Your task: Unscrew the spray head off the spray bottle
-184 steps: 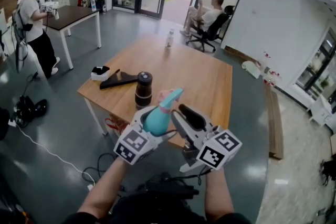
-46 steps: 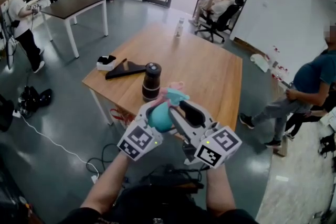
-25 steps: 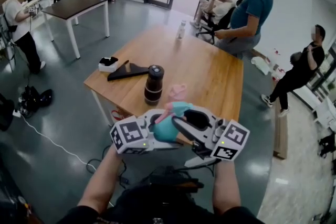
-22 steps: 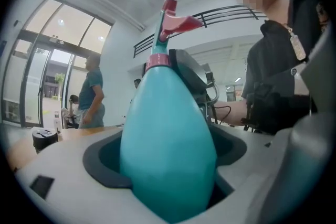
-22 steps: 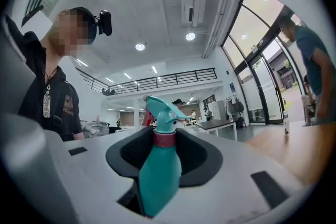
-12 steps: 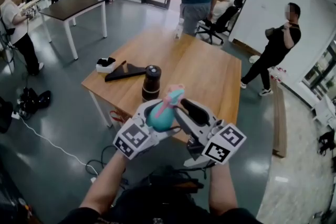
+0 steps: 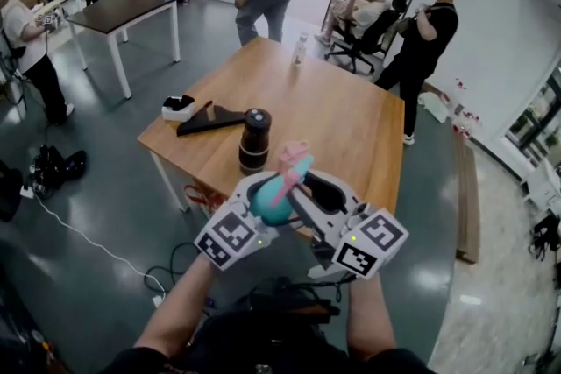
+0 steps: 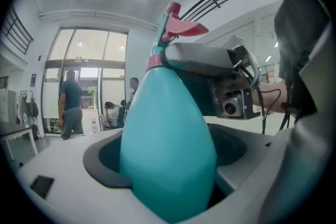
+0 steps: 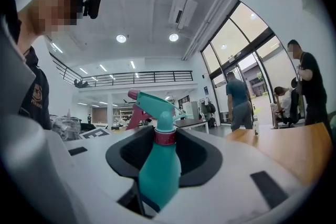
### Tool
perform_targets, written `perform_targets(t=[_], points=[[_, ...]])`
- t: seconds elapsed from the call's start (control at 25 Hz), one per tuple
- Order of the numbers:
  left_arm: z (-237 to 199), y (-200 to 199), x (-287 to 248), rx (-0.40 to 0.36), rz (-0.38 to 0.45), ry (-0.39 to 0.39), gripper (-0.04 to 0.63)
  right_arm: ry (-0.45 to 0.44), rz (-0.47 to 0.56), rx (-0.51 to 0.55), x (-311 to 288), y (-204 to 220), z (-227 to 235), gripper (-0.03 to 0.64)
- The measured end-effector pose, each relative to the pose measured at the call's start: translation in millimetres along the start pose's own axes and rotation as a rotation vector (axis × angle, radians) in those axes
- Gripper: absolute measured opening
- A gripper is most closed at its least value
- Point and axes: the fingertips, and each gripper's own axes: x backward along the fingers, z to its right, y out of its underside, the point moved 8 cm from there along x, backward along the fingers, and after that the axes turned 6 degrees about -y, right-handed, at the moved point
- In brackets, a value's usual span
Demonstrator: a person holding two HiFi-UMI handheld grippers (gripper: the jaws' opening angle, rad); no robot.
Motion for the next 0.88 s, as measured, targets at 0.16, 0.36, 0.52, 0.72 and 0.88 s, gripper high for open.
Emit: perform_targets(t=[0.16,0.36,0.52,0.72,0.88], points=[[0.5,-2.2,4.4,0.042,0.025,0.139,0.434,-0.109,0.013,-0.025,2.5,-1.5,4.0,0.141],[0.8,-4.0,6.6,0.073,0.038,0.291,0.434,-0.255,0.017,-0.011,3.1,-2.0,10.0,0.141],[2.6,-7.4,10.5,0.075,0.042,0.392,0.434,-0.363,0.009,0.022,1.1,-4.4,8.9,0.141],[4.8,-7.9,9.2,0.076,0.064,0.374,0.434,-0.367,0.020,0.022,3.9,-4.2,9.6,0.143],[-9.2,-8.2,5.4,0.102,0.072,0.210,0.434,-0.216,0.011,0.044,5.7,-5.6,17.1,0.145]])
